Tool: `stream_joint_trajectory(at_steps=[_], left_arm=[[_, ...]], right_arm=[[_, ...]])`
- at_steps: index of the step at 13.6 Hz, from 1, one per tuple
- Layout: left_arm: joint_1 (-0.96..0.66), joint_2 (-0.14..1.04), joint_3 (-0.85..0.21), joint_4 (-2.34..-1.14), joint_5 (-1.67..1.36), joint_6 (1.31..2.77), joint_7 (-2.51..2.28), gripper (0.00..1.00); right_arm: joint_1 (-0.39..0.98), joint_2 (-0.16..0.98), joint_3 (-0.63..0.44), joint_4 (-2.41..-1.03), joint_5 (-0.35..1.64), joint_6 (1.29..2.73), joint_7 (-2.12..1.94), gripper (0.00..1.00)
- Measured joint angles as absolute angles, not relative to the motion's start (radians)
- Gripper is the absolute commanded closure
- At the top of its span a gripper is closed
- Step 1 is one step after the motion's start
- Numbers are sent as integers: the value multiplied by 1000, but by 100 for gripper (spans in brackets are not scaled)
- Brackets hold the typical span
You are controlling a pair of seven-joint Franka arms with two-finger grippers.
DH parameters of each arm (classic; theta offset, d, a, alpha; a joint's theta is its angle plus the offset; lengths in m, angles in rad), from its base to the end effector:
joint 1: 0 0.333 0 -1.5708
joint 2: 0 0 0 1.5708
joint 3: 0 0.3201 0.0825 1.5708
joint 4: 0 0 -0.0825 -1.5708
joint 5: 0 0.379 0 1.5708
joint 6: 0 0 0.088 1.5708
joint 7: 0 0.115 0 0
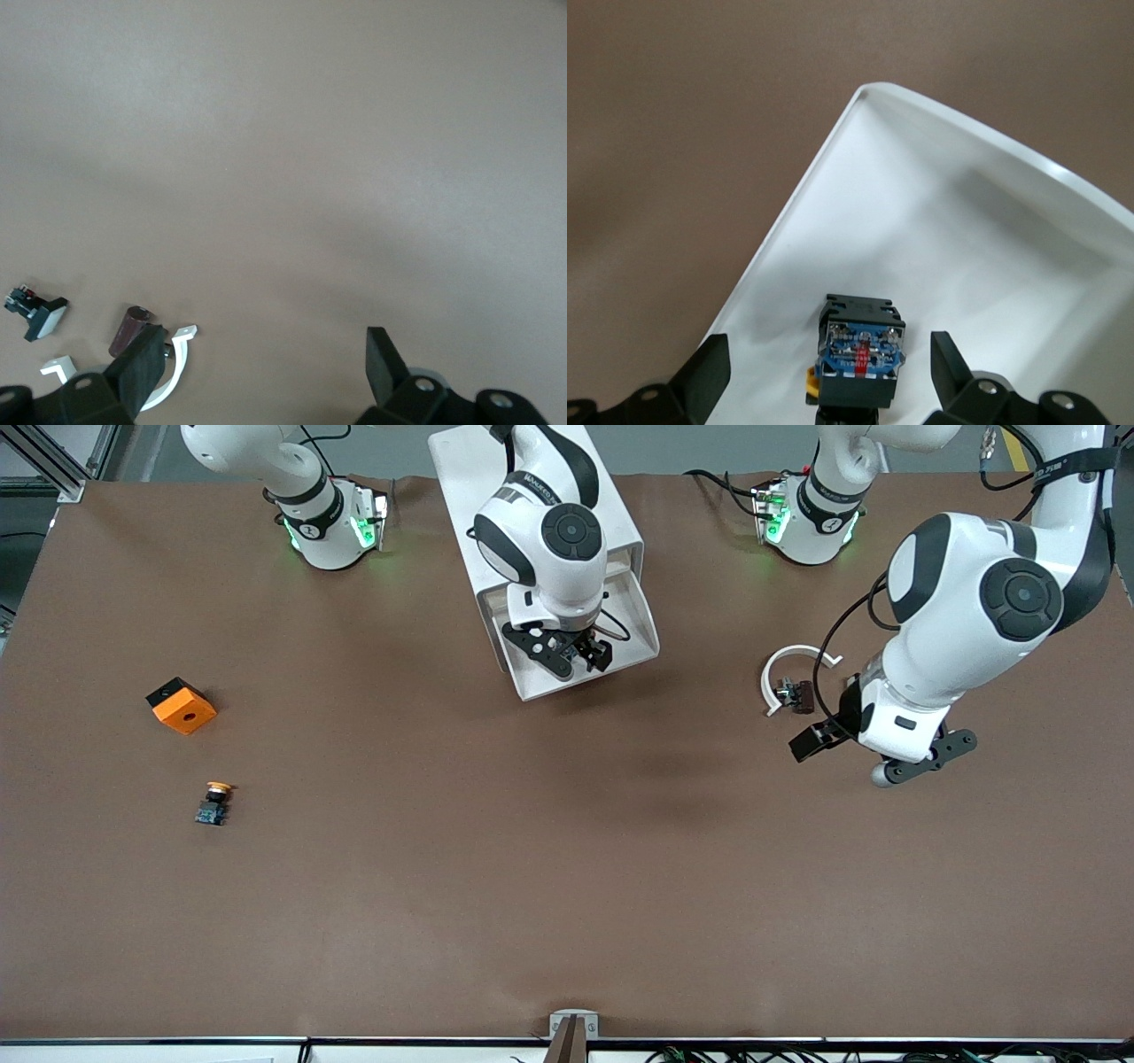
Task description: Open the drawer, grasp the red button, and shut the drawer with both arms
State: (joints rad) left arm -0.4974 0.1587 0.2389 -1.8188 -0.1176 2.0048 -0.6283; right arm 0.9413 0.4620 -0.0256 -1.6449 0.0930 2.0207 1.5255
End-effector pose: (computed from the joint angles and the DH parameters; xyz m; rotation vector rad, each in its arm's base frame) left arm 0.5798 -0.1679 0.4521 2.9989 0.6299 -0.0011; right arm 0.3973 0.5301 0.3382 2.9195 -0.9864 -0.1475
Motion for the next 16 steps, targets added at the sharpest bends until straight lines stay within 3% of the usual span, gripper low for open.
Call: stream_joint_trajectory(at_steps=[1, 3, 5, 6, 7, 12, 16], left_arm=[[-498, 160, 236, -1824, -117, 2006, -632, 0], [-499, 167, 236, -1830, -117, 2010, -632, 0], [-499, 175, 236, -1833, -117, 2011, -632, 0], [-501, 179, 236, -1834, -116, 2012, -632, 0], [-504, 185, 235, -1834, -113, 2013, -632, 0], [-516, 215, 235, -1835, -104, 2028, -634, 0], [-516, 220, 235, -1837, -104, 2036, -635, 0]], right_arm=[[943, 466, -26, -1645, 93, 2021, 1525, 6], [945, 472, -26, -1645, 93, 2021, 1524, 32], [945, 475, -26, -1644, 92, 2020, 1520, 68], [946, 475, -26, -1644, 92, 2020, 1518, 95], [946, 475, -26, -1644, 92, 2020, 1518, 100], [946, 475, -29, -1628, 92, 2014, 1518, 100], [916, 475, -46, -1520, 102, 1915, 1518, 100]])
